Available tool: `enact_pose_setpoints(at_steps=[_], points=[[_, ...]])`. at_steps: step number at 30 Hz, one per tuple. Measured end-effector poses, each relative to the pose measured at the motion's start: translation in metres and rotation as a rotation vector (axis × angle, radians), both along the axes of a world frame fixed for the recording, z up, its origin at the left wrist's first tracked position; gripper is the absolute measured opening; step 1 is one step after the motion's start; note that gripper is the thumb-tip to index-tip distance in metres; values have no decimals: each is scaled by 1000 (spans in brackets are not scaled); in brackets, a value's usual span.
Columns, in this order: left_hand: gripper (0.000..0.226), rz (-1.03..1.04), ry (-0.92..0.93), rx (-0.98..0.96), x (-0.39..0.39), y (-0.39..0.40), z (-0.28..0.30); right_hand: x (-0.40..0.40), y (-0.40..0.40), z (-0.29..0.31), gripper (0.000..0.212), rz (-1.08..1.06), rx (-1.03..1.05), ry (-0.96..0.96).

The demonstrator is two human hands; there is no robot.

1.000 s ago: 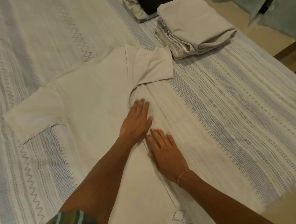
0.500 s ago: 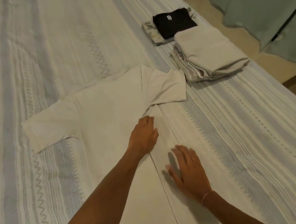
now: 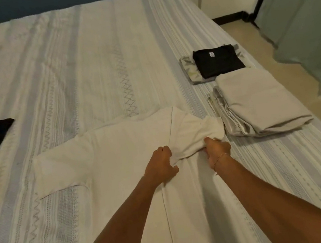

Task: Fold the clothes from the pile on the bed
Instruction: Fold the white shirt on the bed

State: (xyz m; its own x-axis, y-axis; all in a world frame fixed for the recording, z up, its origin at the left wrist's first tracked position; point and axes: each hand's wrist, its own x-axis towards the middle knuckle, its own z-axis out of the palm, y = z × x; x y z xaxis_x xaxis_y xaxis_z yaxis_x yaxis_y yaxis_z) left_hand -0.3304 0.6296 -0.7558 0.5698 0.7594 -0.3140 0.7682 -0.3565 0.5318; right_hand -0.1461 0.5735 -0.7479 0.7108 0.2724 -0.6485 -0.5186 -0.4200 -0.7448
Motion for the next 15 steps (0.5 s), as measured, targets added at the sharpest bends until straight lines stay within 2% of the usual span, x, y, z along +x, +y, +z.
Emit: enact_pose_setpoints(at_steps=[3,6,7,9,12,15], points=[[27,263,-113,-131,6,19,16,-24,14,22,5,138,-19,-361],[45,648,-358,-372,14,44,42,-56,29,42,5,297,121,-605],[53,726,-481,-505,16,50,53,-65,35,43,5,362,176,-659],[60,738,-639,-682,21,64,73,-84,48,43,9,527,281,-759],[47,726,-690,-610,20,85,85,-105,62,35,15,872,448,-924],[14,880,-698,-499,-1,112,75,-113,61,21,31,1117,563,-917]])
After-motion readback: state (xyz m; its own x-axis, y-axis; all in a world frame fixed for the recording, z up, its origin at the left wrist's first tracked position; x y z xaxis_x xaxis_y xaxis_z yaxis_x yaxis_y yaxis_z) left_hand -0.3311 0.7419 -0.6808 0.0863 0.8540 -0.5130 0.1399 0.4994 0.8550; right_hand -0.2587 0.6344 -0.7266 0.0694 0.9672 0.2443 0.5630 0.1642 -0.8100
